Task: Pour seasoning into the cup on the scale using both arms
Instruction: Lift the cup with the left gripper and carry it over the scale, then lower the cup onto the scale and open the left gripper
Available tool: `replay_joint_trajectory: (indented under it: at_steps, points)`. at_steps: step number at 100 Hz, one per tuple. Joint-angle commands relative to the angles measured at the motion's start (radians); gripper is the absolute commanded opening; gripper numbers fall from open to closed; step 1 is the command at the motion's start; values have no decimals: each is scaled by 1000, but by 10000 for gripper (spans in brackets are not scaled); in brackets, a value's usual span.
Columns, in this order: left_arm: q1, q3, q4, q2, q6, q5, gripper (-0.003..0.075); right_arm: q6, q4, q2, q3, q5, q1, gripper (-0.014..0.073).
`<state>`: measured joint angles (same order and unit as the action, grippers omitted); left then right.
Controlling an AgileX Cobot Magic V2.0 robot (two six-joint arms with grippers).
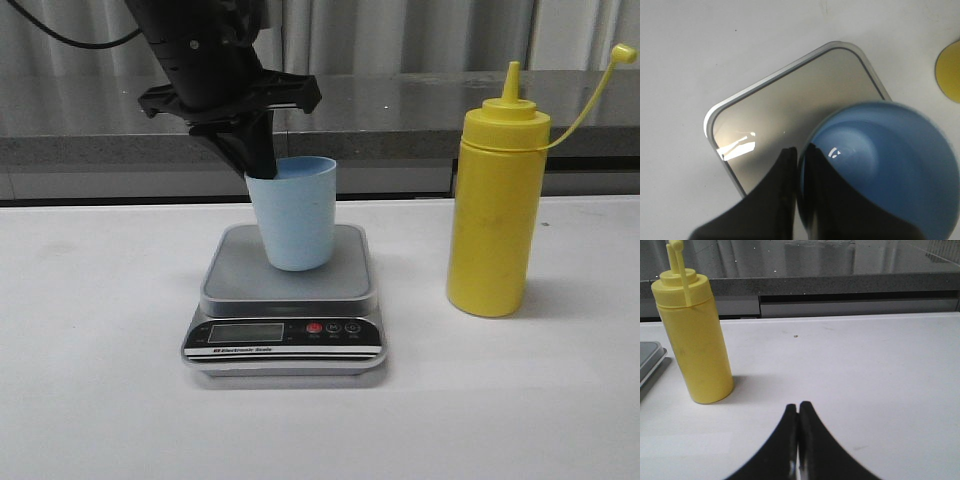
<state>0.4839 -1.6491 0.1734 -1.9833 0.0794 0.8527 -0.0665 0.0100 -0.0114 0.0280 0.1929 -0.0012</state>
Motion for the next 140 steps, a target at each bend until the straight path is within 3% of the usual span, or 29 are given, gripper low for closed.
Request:
replay_joint_trajectory:
  at_steps: [1, 21, 33, 50, 60, 103, 140]
  points:
    - [8, -26, 12, 33, -7, 5, -19, 5, 1, -19, -17, -83, -8, -68]
    - [8, -26, 16, 33, -7, 21, 27, 5, 1, -19, -17, -83, -8, -68]
    - [8, -26, 16, 33, -7, 30, 164, 5, 1, -19, -17, -83, -8, -68]
    - [8, -26, 34, 33, -7, 34, 427, 5, 1, -19, -17, -83, -8, -68]
    - [8, -40, 38, 33, -7, 40, 507, 5, 1, -19, -17, -83, -8, -68]
    - [8, -138, 42, 60, -7, 126, 516, 5, 1, -19, -17, -83, -8, -68]
    - [5, -58, 6, 281, 4, 35, 514, 5, 1, -19, -17, -83, -8, -68]
